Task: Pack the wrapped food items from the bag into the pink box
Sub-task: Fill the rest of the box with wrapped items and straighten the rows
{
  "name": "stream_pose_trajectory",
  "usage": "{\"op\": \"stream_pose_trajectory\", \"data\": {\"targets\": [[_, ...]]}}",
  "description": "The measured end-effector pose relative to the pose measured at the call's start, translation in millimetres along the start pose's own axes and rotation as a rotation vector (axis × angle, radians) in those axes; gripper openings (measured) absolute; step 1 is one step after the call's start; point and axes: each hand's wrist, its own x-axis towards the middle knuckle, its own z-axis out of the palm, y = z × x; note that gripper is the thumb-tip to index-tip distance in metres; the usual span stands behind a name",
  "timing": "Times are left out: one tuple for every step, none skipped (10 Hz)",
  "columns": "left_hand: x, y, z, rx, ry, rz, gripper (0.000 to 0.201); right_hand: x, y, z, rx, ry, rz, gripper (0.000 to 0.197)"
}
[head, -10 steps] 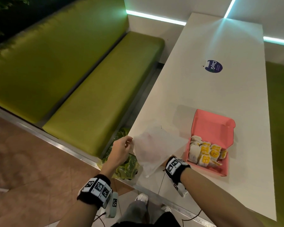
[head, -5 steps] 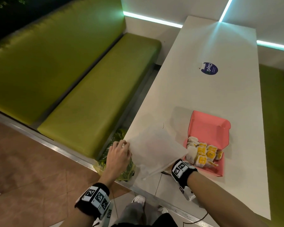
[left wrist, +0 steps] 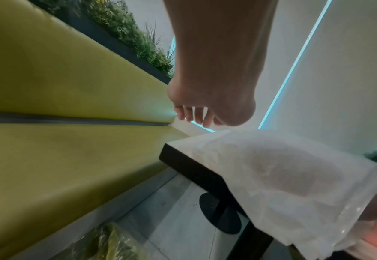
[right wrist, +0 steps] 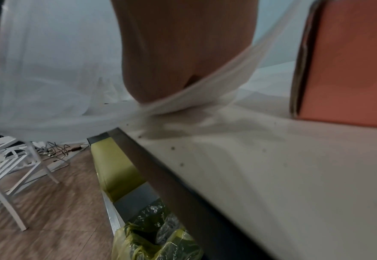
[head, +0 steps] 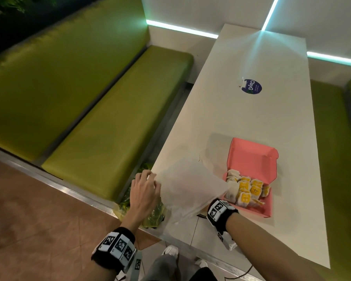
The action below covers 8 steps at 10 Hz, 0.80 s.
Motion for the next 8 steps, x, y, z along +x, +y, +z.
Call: {"op": "stream_pose_trajectory", "data": {"targets": [[9, 24, -8, -0.148, 0.142, 0.137, 0.048, -11, -9, -12, -0.007, 0.032, 0.09, 0.059], [17, 43, -4, -0.184, -0.05, 0.317, 0.055, -18, -17, -21, -0.044, 0.095, -0.007, 0.05], [21, 39, 19, -0.209, -0.253, 0.342, 0.055, -24, -18, -28, 0.079, 0.144, 0.004, 0.046], [23, 29, 37, -0.203, -0.337, 0.31, 0.055, -18, -24, -30, 0.049, 0.018, -0.012, 0.053], [23, 24, 50, -0.119, -0.332, 0.341, 0.056, -22, -22, -34, 0.131, 0.05, -0.019, 0.049], [23, 19, 64, 0.052, -0.284, 0.38, 0.06, -16, -5, -27, 0.018, 0.212, -0.098, 0.064], [22, 20, 71, 0.156, -0.238, 0.363, 0.057, -14, -5, -24, -0.013, 0.337, -0.214, 0.083], [23, 26, 74, 0.173, -0.211, 0.324, 0.059, -17, -8, -26, -0.086, 0.369, -0.318, 0.046]]}}
